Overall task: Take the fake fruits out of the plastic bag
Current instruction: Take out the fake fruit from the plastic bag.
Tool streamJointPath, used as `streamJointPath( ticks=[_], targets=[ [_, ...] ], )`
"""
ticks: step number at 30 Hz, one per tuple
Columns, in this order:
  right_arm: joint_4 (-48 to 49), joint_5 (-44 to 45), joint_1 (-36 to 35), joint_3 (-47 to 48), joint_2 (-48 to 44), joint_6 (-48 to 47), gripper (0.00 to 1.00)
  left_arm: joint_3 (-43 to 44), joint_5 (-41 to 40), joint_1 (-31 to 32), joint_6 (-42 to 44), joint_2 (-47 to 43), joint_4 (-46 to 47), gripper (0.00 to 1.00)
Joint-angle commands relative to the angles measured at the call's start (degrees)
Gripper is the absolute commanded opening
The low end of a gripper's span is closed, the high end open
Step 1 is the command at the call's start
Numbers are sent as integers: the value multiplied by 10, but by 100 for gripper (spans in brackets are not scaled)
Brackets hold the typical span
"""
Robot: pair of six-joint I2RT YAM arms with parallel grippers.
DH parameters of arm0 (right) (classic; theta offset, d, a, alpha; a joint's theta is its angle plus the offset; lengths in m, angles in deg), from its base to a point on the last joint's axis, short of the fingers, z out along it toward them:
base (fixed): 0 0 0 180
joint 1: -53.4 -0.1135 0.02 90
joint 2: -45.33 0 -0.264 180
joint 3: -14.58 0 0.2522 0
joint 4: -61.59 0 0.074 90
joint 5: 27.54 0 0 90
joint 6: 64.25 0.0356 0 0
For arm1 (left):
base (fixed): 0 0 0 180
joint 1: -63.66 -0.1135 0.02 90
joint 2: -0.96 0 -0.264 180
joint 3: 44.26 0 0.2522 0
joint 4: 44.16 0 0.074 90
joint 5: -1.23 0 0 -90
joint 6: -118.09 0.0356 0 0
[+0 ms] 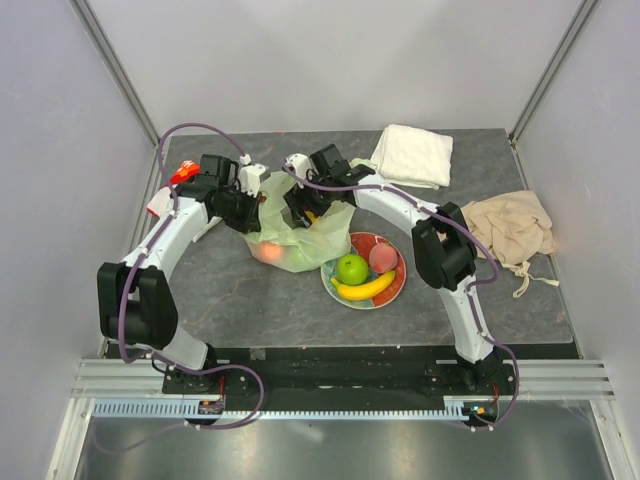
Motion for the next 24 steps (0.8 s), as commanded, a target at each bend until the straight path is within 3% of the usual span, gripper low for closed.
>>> streamJointPath(
  ticks=[1,14,15,19,24],
  targets=[
    [23,49,0,21,2,28,87,10,8,-1,-13,-18,8,2],
    [21,77,-11,20,52,21,80,13,6,-1,-10,-19,7,2],
    [19,89,-13,26,54,13,78,13,6,-1,-9,-19,5,1],
    [10,104,-14,27,39,5,53,17,5,-1,-9,-17,5,2],
    [10,68,-9,27,-42,15,48,17,8,-1,-9,-15,5,2]
  ],
)
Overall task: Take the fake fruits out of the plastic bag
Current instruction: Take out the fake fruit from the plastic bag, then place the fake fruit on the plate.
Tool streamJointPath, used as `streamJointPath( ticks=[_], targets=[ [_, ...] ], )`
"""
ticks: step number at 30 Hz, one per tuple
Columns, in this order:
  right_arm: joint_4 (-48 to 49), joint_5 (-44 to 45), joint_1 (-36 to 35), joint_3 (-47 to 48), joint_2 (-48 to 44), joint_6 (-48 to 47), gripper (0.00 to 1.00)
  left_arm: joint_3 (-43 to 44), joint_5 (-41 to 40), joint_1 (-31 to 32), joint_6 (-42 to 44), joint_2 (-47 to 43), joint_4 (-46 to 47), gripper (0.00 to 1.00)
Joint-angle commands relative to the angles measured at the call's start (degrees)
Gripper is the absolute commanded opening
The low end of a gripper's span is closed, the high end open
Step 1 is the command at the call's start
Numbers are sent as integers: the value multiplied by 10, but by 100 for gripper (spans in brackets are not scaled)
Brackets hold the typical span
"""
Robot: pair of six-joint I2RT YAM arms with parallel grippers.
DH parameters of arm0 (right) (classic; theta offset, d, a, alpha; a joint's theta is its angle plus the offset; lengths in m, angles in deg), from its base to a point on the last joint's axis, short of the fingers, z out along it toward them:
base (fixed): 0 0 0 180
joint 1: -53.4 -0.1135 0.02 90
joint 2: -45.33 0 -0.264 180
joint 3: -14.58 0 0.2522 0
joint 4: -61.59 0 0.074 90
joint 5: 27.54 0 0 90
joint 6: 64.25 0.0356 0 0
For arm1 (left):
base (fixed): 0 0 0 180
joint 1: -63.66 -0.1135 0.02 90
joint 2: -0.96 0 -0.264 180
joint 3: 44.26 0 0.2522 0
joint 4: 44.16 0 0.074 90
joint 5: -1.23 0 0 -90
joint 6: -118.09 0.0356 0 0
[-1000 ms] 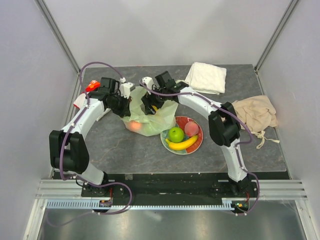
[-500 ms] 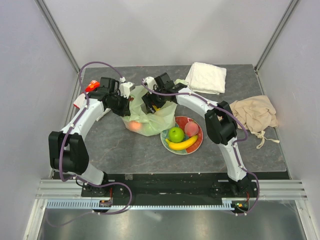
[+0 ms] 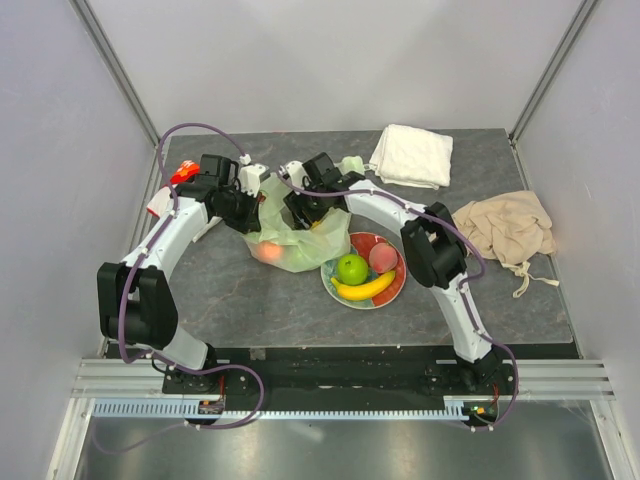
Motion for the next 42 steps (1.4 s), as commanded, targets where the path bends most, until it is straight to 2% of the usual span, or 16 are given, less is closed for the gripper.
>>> streamJointPath(
  ticks=[1,7,11,17,21,27,31,33,42],
  targets=[
    [-3,-37,6,16,-98,4,48,17,8,-1,-9,-15,6,2],
    [13,-187,19,-5,-178,27,49,22,13,-1,-9,-13,8,2],
    [25,-241,18,-55,-231,24,49,26,9,-1,-9,-15,9,2],
    [16,-257,34,-99,-306,16,48,24,7,-1,-8,-27,8,2],
    [-14,-262,85,-130,-371,12,46,22,3,-1,-1,-34,7,2],
    [-61,-240,135,-175,-421,-22,44,27,-5,-1,3,-25,5,2],
    [-54,-204,171,-238,-418,-16,44,49,-7,-2,-4,-26,0,2],
    [-43,-204,186,-246,-396,-9,43,61,-42,-4,-19,-30,1,2],
    [-11,-191,189,-226,-307,-11,43,86,-78,-127,-89,-87,13,2]
  ],
)
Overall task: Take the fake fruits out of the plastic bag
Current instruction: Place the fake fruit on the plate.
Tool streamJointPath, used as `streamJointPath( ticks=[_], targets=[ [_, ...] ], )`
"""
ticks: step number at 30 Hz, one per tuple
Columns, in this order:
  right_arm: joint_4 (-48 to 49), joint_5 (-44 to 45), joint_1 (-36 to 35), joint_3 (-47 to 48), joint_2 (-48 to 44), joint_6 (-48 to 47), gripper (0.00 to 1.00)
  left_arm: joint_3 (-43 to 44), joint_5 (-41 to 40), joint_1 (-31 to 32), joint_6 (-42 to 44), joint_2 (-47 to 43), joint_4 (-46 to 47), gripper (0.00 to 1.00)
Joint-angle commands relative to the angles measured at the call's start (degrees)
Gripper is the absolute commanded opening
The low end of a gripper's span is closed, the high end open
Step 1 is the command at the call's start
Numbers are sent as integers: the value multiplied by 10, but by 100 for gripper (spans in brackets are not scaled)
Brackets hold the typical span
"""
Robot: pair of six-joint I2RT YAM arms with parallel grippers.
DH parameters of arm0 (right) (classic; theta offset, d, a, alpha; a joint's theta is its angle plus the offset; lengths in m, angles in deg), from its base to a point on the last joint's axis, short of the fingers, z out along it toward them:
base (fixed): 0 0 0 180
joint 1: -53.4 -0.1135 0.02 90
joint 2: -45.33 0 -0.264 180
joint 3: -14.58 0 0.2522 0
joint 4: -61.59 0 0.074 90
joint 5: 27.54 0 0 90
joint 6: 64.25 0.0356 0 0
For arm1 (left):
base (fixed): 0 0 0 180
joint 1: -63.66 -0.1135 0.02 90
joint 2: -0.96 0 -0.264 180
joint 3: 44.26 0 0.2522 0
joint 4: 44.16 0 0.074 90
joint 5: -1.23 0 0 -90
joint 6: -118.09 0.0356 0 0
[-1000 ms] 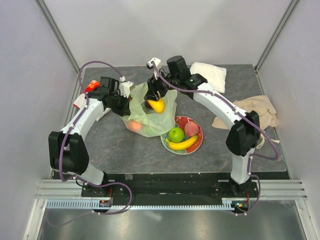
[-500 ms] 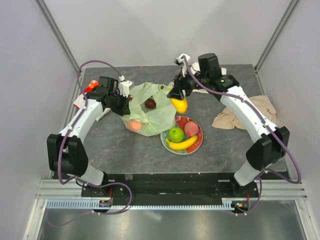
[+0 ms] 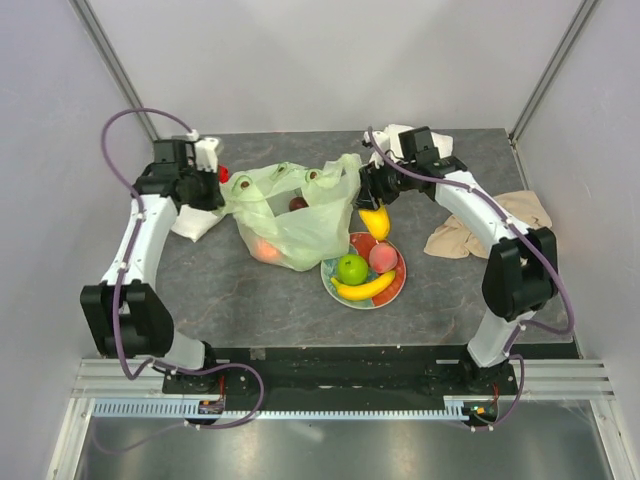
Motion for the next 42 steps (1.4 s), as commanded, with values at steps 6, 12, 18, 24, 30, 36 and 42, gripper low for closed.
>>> streamJointPath(
  ticks=[6,12,18,24,30,36,42],
  targets=[
    [43,-10,-3,15,61,-4,43,-16,-27,-59,-70,-107,19,2],
    [66,-32,-4,14,97,-11,43,-12,-32,-74,-77,-104,19,2],
    [77,-38,-12,26,138,1,44,5,-26,-82,-70,-90,12,2],
    [81,-32,-22,19,155,4,44,-2,-6,-82,-71,-81,13,2],
    [89,-25,-26,14,176,-2,46,0,-3,-82,-58,-74,8,2],
    [74,-24,-27,5,180,-45,50,1,8,-81,-61,-65,9,2],
    [58,-31,-28,8,184,-51,52,5,9,-82,-56,-59,8,2]
  ],
)
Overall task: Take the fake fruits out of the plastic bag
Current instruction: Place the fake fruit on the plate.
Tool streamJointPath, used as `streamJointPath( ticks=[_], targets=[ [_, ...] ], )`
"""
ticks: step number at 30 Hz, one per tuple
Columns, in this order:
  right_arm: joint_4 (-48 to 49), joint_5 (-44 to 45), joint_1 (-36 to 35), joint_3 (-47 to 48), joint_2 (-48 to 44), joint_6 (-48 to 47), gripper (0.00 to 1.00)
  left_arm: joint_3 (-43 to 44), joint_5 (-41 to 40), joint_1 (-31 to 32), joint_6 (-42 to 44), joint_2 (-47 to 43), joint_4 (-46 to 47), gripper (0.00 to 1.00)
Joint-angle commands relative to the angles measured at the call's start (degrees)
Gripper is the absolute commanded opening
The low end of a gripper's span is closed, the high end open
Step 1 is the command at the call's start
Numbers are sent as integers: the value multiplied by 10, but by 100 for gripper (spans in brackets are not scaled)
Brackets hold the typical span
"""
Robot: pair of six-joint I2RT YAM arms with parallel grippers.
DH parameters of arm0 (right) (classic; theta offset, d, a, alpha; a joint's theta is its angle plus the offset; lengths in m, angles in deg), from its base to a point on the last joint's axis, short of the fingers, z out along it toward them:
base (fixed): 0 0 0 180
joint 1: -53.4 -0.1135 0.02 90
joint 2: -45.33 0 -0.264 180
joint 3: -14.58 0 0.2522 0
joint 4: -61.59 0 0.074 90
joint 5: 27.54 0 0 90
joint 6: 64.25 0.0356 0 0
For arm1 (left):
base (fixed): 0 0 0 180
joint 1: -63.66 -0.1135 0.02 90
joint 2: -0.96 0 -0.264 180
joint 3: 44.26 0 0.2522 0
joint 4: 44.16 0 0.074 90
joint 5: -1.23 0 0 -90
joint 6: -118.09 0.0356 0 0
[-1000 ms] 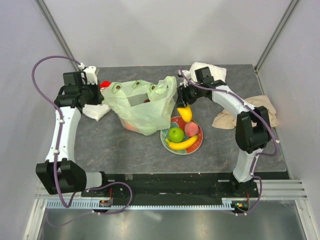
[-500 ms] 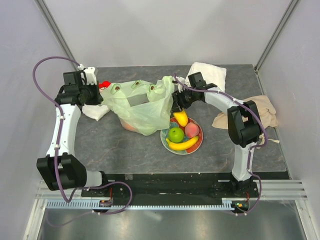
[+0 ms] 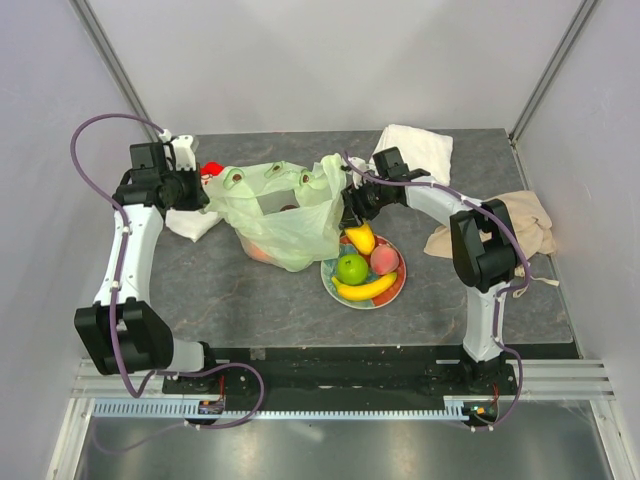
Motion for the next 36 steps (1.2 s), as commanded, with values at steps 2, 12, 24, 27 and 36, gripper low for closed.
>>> streamJointPath(
  ticks=[2,12,24,27,36],
  targets=[
    [-18,-5,-2,3,5,-19,52,17,16,-3,1,3,7,2],
    [-21,-38,-6,-42,-28,-38,61,23,23,-3,-1,10,13,2],
    [-22,-47,-5,-34,-25,-21,98,18,34,-3,0,11,13,2],
    [-24,-35,-5,-27,-36,-14,98,18,37,-3,0,11,14,2],
    [-121,-4,20,6,-149,-67,98,42,157,0,22,22,-4,2]
  ],
)
